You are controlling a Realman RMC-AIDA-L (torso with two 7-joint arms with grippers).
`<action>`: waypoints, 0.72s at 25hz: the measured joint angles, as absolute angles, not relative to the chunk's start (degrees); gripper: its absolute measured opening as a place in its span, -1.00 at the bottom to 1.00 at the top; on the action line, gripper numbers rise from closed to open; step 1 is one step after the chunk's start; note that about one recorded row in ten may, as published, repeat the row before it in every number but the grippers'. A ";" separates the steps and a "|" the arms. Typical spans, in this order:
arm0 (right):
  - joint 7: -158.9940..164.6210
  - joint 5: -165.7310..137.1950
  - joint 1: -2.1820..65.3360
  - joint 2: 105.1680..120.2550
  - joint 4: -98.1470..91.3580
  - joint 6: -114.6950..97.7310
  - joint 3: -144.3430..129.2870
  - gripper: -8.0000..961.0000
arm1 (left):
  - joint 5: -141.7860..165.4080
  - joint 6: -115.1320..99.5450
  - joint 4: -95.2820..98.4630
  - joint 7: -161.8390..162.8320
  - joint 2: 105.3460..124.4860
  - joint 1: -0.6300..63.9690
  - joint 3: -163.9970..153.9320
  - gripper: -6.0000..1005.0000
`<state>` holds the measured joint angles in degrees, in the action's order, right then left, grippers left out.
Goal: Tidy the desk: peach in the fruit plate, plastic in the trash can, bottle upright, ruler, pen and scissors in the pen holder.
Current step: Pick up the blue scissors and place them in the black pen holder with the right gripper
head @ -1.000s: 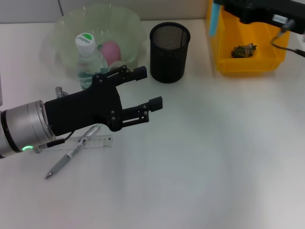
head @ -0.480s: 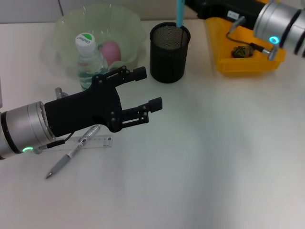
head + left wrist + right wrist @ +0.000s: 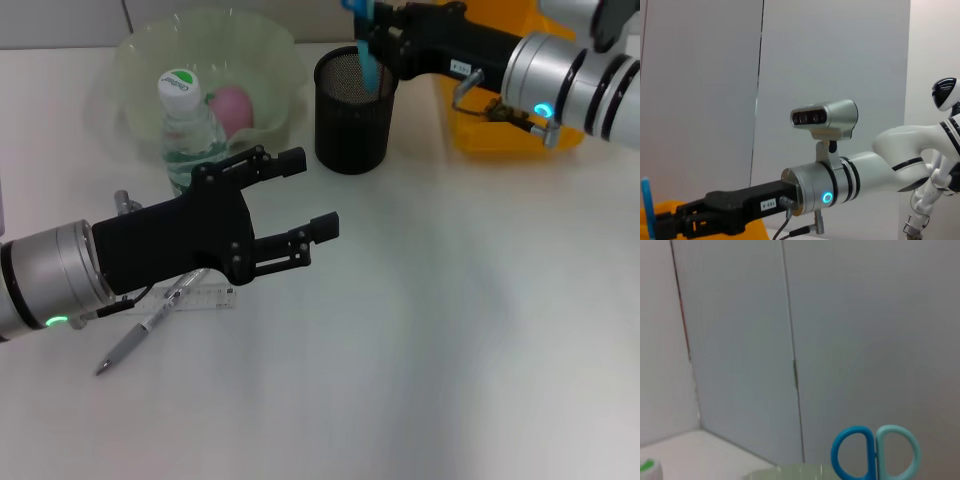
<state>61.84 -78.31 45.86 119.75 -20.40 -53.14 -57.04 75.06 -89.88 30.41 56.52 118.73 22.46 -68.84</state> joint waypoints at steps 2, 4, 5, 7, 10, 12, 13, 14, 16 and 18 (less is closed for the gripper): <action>60.55 -78.30 46.16 119.80 -19.95 -52.80 -57.31 -0.22 | 75.06 -89.94 30.40 56.51 118.73 22.46 -68.92 0.57; 59.97 -78.29 46.57 119.81 -19.37 -52.71 -57.37 -0.21 | 75.06 -90.02 30.40 56.51 118.74 22.46 -68.96 0.57; 59.95 -78.28 46.72 119.80 -19.22 -52.58 -57.39 -0.21 | 75.06 -90.19 30.40 56.51 118.73 22.46 -68.97 0.57; 59.92 -78.26 46.82 119.81 -19.14 -52.38 -57.41 -0.20 | 75.06 -90.60 30.40 56.51 118.74 22.47 -68.99 0.57; 59.90 -78.24 46.79 119.81 -19.12 -52.29 -57.41 -0.18 | 75.06 -91.06 30.40 56.51 118.73 22.48 -68.99 0.57; 59.90 -78.23 46.66 119.80 -19.11 -52.29 -57.40 -0.11 | 75.06 -91.19 30.41 56.51 118.74 22.46 -69.00 0.56; 59.90 -78.22 46.56 119.80 -19.10 -52.29 -57.39 -0.04 | 75.06 -91.26 30.41 56.51 118.73 22.44 -69.01 0.56; 59.90 -78.22 46.48 119.80 -19.09 -52.29 -57.34 0.03 | 75.06 -91.32 30.41 56.51 118.74 22.41 -69.04 0.56; 59.89 -78.21 46.34 119.79 -19.09 -52.32 -57.22 0.17 | 75.06 -91.35 30.41 56.51 118.73 22.32 -69.07 0.56; 59.90 -76.69 45.44 119.79 -19.35 -53.05 -57.04 0.24 | 75.06 -91.35 30.41 56.51 118.74 22.20 -69.08 0.56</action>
